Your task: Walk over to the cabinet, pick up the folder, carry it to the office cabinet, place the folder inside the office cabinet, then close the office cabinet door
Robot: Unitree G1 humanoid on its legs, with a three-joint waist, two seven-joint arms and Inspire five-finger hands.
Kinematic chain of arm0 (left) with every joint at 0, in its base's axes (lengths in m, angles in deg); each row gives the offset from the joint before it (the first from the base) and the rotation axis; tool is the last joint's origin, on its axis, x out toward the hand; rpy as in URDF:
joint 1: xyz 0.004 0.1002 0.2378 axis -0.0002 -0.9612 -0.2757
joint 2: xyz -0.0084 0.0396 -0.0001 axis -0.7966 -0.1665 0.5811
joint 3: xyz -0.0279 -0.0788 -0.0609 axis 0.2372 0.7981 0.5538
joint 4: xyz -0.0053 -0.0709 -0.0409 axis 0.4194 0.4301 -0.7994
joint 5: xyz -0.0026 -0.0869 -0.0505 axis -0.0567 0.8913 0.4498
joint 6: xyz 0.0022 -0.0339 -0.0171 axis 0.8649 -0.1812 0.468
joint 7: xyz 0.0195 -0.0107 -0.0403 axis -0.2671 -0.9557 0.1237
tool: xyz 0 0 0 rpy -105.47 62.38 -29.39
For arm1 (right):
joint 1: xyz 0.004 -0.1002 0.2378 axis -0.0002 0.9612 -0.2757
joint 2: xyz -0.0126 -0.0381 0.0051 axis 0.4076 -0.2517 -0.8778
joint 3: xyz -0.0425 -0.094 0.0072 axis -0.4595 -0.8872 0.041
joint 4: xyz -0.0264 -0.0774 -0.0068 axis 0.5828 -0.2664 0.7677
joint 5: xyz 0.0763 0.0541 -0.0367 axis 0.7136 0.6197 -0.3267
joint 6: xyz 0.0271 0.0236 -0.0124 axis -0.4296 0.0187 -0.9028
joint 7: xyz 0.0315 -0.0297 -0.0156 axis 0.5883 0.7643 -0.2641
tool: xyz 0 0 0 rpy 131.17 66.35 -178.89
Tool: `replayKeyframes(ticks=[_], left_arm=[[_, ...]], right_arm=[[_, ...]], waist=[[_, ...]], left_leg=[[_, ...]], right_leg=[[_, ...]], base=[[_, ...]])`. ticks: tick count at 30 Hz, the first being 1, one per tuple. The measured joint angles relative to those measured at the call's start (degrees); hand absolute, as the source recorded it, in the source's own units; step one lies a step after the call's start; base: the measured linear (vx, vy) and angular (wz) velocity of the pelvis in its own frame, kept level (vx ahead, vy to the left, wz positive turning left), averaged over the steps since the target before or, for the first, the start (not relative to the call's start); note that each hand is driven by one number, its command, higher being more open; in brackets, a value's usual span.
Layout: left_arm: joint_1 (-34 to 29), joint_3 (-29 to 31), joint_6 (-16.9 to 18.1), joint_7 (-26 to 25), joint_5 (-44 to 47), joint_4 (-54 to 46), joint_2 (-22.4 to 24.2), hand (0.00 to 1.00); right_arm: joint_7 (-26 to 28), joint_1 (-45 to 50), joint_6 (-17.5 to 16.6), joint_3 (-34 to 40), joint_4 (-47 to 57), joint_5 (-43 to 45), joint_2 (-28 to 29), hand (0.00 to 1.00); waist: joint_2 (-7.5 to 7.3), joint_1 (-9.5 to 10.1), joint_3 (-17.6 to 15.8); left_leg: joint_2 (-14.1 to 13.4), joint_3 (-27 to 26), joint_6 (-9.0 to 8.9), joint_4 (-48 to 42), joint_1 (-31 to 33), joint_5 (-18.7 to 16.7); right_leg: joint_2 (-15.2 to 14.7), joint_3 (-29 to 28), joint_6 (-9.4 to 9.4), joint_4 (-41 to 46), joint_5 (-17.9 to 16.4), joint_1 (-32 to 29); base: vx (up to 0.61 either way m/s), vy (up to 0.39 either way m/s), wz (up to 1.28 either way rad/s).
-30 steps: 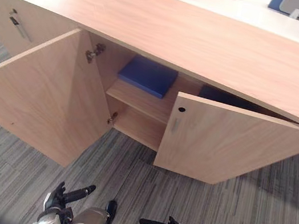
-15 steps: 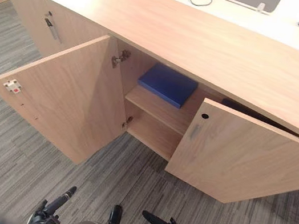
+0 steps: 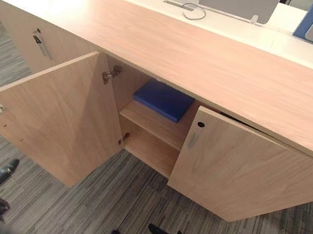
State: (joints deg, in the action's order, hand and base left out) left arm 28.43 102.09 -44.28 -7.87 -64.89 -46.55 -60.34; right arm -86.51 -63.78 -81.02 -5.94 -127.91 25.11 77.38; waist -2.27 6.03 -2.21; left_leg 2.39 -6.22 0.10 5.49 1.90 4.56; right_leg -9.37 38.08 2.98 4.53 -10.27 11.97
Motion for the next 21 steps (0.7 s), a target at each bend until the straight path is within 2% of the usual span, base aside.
replayKeyframes(ticks=[3, 6, 9, 14, 17, 21], left_arm=[[2.75, 0.0, -0.27, 2.3, -3.07, 0.09, -7.84, 1.0], [4.92, -0.94, -0.6, 4.14, -4.43, 0.76, -13.36, 1.0], [7.9, -5.41, -1.3, 6.46, -4.81, 5.56, -19.91, 1.0], [12.77, -9.32, -1.58, 8.78, -1.37, 15.82, -25.73, 1.0], [15.04, -9.56, -1.69, 9.7, 2.03, 19.81, -26.88, 1.0], [17.21, -9.57, -2.14, 9.98, 6.75, 24.91, -27.15, 1.0]], right_arm=[[0.24, 0.17, 0.08, 0.0, 0.1, -0.35, -0.18, 1.0], [0.78, 0.15, 0.15, 0.0, 0.15, -0.37, -0.5, 1.0], [1.26, 0.14, 0.68, -0.14, 0.14, -0.38, -0.86, 1.0], [1.66, 0.66, 1.12, -0.18, 0.11, -0.3, -1.07, 1.0], [2.44, 0.84, 1.12, -0.17, 0.1, 0.15, -1.1, 1.0], [2.93, 1.04, 1.1, 0.06, 0.09, 0.33, -1.26, 1.0]], waist=[[0.06, -0.1, 0.01], [-0.02, -0.19, 0.14], [0.72, -0.22, 0.52], [1.02, -0.04, 1.24], [1.21, -0.02, 1.33], [1.54, -0.06, 1.45]], left_leg=[[-1.06, -0.97, -0.12, -0.02, -0.9, -0.06], [-1.29, -1.35, -0.16, -0.12, -1.11, -0.03], [-1.93, -1.5, -0.33, -0.32, -1.22, 0.09], [-2.57, -1.97, -0.83, -0.35, -1.39, 0.45], [-3.28, -2.41, -1.21, -0.35, -1.46, 0.71], [-4.4, -3.8, -1.72, -0.35, -1.53, 1.06]], right_leg=[[0.91, -1.2, -1.19, 0.22, 1.38, 0.26], [1.05, -2.0, -1.0, 0.22, 1.84, 0.27], [1.58, -2.73, -0.79, 0.22, 2.88, 0.25], [2.08, -4.31, -0.2, 0.22, 3.69, 0.23], [2.67, -5.51, -0.71, 0.19, 4.3, 0.02], [3.41, -7.18, -0.48, 0.02, 5.12, -0.75]], base=[[0.04, -0.023, -0.13], [0.01, -0.011, -0.05], [0.0, 0.0, 0.0], [0.0, -0.003, -0.01], [-0.03, -0.024, -0.1], [-0.06, -0.032, -0.21]])
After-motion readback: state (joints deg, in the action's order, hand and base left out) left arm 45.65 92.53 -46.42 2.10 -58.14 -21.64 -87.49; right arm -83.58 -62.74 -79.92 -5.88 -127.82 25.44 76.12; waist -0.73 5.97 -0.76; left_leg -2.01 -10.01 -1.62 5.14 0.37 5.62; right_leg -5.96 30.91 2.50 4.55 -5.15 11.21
